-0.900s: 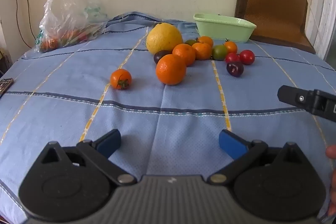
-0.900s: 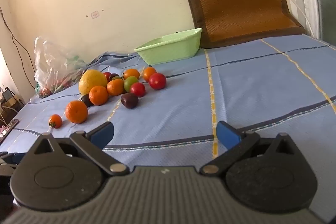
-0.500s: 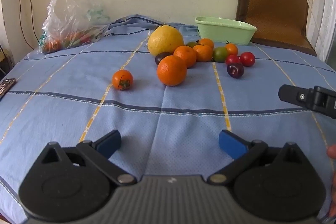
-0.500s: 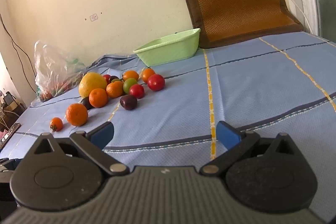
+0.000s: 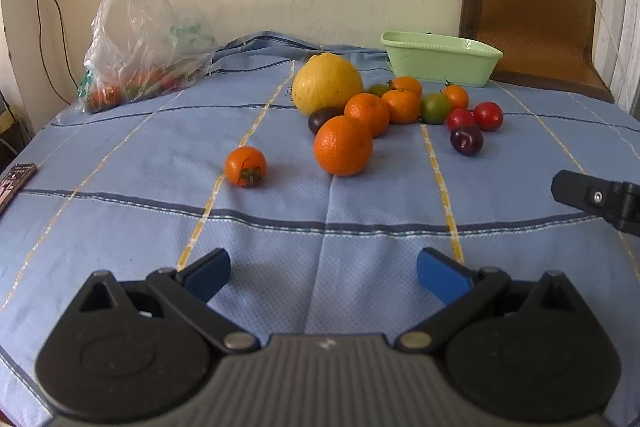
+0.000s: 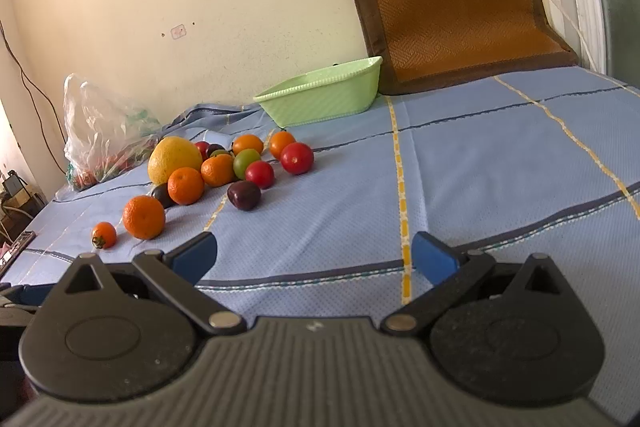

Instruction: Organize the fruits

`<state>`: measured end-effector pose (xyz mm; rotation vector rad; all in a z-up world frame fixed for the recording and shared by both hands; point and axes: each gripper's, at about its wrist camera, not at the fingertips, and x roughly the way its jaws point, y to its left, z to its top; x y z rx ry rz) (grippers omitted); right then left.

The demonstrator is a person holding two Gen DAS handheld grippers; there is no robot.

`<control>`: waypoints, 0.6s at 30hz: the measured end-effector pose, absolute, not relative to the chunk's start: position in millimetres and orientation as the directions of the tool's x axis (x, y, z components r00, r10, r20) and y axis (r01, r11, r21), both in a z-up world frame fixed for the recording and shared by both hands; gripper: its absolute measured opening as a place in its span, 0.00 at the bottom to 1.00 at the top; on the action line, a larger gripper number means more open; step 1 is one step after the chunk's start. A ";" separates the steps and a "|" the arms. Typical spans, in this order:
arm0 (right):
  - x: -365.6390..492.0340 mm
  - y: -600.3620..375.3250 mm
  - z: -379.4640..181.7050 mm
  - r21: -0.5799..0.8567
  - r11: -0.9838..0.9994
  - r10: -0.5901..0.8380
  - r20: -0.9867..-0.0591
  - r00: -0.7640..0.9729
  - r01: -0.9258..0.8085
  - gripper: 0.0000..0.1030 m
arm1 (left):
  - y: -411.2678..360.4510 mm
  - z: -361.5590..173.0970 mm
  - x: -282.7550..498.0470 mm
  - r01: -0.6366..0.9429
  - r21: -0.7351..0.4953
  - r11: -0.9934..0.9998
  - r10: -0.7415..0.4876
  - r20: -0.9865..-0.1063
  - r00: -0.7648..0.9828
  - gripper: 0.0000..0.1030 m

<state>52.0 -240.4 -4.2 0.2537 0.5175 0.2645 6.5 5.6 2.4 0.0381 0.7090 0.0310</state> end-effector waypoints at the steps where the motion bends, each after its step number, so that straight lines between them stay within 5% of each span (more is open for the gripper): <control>1: 51.9 -240.2 -4.2 0.302 0.935 0.311 -0.449 0.838 -0.185 1.00 | 6.6 1.5 6.1 -0.016 0.040 0.999 0.038 -0.649 0.760 1.00; 18: 52.0 -237.2 -3.5 0.284 0.937 0.316 -0.445 0.838 -0.202 1.00 | 6.9 -3.4 5.4 -0.024 0.025 0.999 0.035 -0.622 0.782 1.00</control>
